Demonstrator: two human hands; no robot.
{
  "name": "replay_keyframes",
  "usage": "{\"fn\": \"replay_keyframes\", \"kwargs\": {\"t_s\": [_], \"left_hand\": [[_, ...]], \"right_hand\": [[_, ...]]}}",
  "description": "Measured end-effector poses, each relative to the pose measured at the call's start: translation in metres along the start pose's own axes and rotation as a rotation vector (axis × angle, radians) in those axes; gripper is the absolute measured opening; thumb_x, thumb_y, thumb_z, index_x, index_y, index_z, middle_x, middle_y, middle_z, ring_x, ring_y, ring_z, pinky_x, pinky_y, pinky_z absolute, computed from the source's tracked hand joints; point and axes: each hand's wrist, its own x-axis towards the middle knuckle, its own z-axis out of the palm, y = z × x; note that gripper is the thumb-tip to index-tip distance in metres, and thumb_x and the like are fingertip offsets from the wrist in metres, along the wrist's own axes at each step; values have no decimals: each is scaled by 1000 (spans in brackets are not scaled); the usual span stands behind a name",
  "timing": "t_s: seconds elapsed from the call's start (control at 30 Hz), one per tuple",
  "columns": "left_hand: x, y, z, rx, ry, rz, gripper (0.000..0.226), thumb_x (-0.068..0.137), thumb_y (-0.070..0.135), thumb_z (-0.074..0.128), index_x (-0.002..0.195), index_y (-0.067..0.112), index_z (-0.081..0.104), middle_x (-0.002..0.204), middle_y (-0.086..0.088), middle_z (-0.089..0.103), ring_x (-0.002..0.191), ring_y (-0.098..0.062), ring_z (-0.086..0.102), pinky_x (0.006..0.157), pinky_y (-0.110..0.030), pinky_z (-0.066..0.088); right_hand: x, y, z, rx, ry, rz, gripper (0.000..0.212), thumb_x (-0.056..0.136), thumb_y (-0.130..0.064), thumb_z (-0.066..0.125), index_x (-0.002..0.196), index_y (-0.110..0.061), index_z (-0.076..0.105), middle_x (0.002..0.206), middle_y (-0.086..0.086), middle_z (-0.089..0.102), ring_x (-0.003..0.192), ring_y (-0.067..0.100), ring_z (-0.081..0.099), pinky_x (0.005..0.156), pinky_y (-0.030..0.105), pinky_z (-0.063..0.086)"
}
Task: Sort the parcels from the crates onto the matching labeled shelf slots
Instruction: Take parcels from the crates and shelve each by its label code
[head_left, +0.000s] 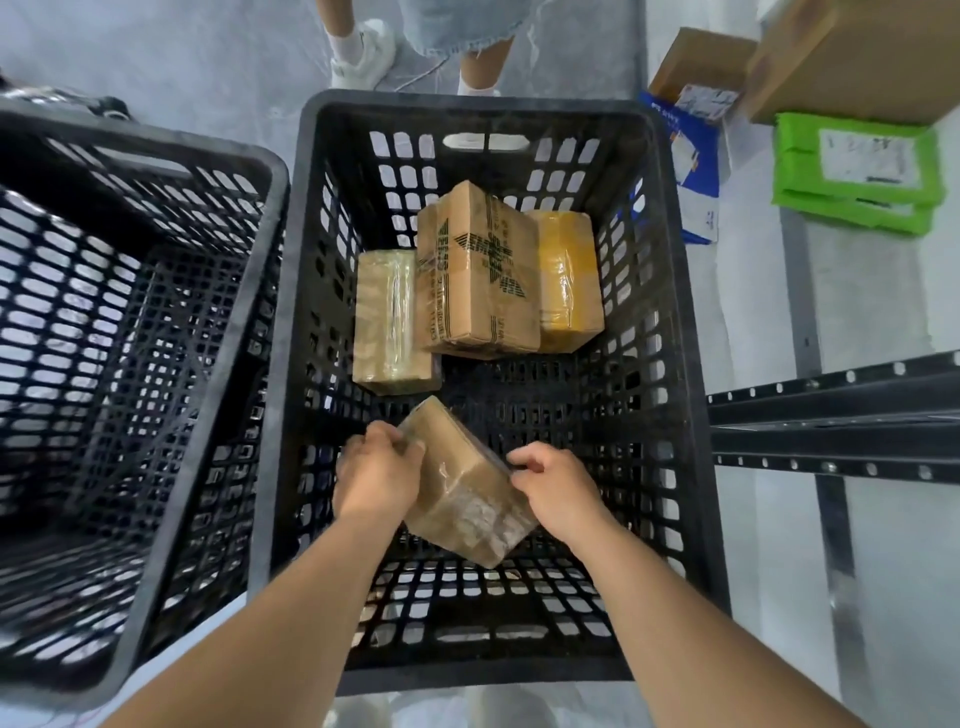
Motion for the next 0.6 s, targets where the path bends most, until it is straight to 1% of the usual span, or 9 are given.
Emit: {"fn": "replay_keyframes", "kwargs": {"t_s": [0.07,0.13,0.17,0.23,0.3,0.37,0.43,0.5,0.6], "left_hand": [[4,-4,0,-12,-104,11,60,86,66,41,130,25,46,127,-6,53,117,-28,49,95,-46,46],[8,-6,0,-103,-207,-26,92,66,88,34,140,33,36,136,-3,49,123,-29,47,100,-49,43],[10,-7,1,-126,-234,-42,105,55,97,32,143,38,31,140,-1,46,127,-30,45,102,-50,41],[12,-10,3,-116,-266,-48,118,43,101,37,145,44,23,144,1,43,130,-29,41,105,-50,38],[13,-11,0,-125,-272,-57,108,53,92,47,145,40,25,143,1,43,128,-28,43,104,-49,39],[16,-11,-2,-190,-289,-64,86,71,77,53,143,35,33,139,0,45,123,-26,47,101,-43,41],[20,-12,-1,-244,-287,-49,67,82,65,53,139,33,41,136,-1,49,118,-25,50,95,-38,43],[25,-15,4,-190,-224,-29,55,89,51,52,140,34,41,141,-4,44,121,-27,48,99,-40,42],[25,-24,13,-83,-147,-119,60,91,40,52,146,31,28,148,-10,34,130,-34,41,106,-46,37]], "right_hand": [[5,2,7,-18,-49,87,55,92,-44,54,141,-26,39,142,8,37,119,25,50,98,37,45],[9,6,14,65,-94,239,82,86,-61,53,150,-23,19,153,8,26,135,30,36,108,42,34],[12,10,19,106,-106,300,86,84,-65,51,150,-21,17,153,8,28,135,31,36,108,43,33],[17,18,28,225,-125,385,77,87,-65,46,145,-19,26,142,9,43,123,31,48,102,44,41],[19,22,30,333,-78,420,63,90,-62,44,133,-17,38,121,8,56,101,29,61,86,42,51],[21,26,24,349,-1,429,49,92,-56,44,117,-14,43,105,7,57,88,27,64,73,36,53],[21,32,15,348,46,447,36,94,-46,49,105,-11,49,95,6,61,79,26,66,70,35,53],[20,34,9,334,22,450,27,90,-28,57,102,-5,60,85,6,66,73,22,66,70,34,54],[18,25,10,220,-105,410,20,84,-13,63,103,-6,62,82,8,69,71,21,67,70,34,55]]}}
